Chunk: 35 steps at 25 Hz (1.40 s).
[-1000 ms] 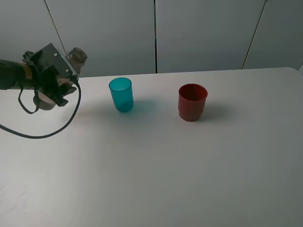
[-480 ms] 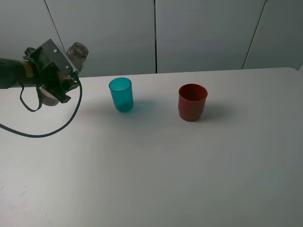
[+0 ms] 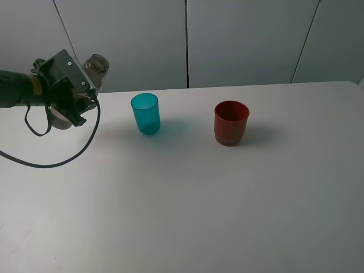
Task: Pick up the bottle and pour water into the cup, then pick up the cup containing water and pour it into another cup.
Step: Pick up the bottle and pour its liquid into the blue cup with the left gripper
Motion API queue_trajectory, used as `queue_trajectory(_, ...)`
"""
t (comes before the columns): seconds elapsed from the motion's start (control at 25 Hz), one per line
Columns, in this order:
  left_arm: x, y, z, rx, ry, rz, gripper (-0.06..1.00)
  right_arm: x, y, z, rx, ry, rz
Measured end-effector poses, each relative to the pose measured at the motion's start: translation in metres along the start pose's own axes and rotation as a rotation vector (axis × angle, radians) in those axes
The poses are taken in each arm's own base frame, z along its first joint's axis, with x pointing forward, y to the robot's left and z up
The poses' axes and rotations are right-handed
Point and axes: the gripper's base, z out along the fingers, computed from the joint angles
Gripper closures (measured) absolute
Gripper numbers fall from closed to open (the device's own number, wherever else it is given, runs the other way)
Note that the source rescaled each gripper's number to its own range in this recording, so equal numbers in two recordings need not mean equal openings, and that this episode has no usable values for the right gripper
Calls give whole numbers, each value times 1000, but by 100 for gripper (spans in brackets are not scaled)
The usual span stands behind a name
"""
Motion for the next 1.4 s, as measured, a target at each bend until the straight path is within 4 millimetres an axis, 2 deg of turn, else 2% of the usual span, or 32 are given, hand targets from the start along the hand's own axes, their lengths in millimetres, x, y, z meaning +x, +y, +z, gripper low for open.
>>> queue_trajectory(0.44,-12,9,-16,-42,-17,8,94,0,0,0,0,0,0)
queue_trajectory(0.8,-24,12,-19,-67,-122,13,94,0,0,0,0,0,0)
queue_trajectory(1.24,-22,12,-19,-66,-94,3,94,0,0,0,0,0,0)
queue_trajectory(1.4,-23,15,-25,-76,-72,6,94,0,0,0,0,0,0)
